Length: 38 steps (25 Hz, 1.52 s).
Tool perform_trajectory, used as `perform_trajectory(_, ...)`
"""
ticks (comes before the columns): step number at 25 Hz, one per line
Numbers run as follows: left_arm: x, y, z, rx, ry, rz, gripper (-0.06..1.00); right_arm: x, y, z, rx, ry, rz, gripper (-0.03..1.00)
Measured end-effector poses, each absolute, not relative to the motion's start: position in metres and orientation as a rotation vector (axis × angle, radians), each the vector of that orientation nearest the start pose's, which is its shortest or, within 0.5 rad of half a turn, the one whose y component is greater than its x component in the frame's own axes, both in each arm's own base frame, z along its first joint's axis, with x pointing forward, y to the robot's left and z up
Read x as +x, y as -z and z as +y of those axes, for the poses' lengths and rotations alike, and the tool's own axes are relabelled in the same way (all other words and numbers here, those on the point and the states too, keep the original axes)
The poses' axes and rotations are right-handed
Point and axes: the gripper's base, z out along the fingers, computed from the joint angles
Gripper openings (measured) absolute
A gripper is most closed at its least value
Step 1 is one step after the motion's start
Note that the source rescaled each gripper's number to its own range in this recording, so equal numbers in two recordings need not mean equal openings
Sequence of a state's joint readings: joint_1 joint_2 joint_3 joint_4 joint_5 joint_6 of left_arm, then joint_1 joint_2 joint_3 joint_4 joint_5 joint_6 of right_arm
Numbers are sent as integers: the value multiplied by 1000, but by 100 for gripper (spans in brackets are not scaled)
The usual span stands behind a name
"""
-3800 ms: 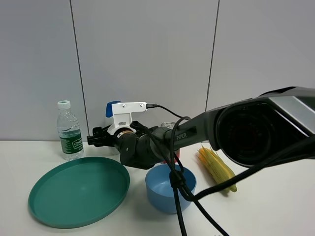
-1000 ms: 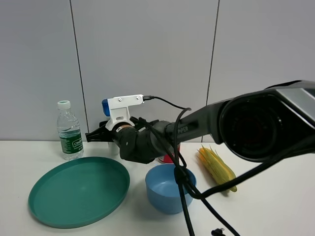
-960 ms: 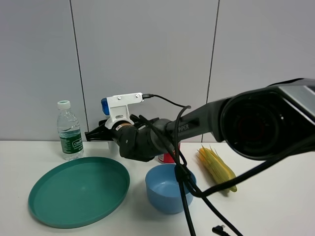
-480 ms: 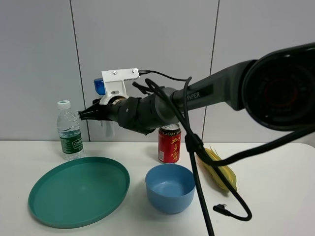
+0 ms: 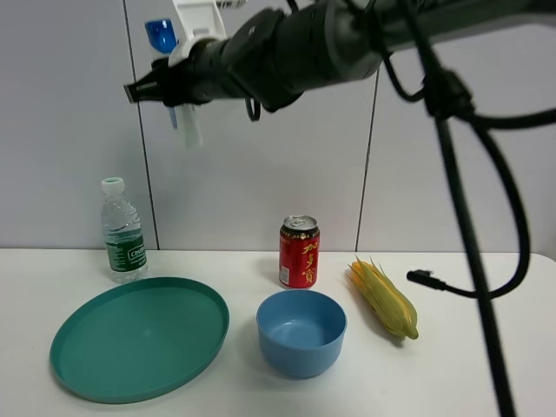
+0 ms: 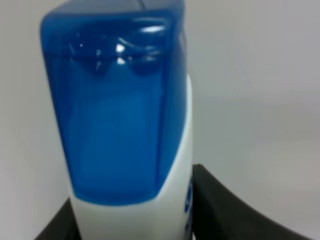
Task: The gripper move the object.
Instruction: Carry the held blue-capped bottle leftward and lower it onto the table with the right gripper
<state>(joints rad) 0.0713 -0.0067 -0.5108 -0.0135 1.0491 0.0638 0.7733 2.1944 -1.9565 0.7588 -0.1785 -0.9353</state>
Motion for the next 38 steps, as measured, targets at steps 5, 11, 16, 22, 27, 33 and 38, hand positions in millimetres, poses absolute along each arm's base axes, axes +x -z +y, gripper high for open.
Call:
perform_trajectory(5, -7, -281, -2, -7, -70, 2016, 100, 368, -367, 342, -632, -345, 1399, 1)
perform_trajectory(11, -7, -281, -2, -7, -70, 2016, 100, 331, -397, 299, -570, -321, 1406, 1)
perform_trajectory(16, -7, -281, -2, -7, -70, 2016, 100, 311, -391, 259, -477, -168, 1479, 1)
perform_trajectory(22, -7, -281, -2, -7, -70, 2016, 100, 300, -366, 221, -375, 84, 1696, 1)
perform_trajectory(27, -7, -281, -2, -7, -70, 2016, 100, 292, -346, 211, -422, 152, 1809, 1)
perform_trajectory(33, -7, -281, -2, -7, -70, 2016, 100, 279, -316, 202, -481, 178, 1884, 1)
perform_trajectory(38, -7, -281, -2, -7, -70, 2016, 100, 261, -307, 190, -481, 120, 1909, 1)
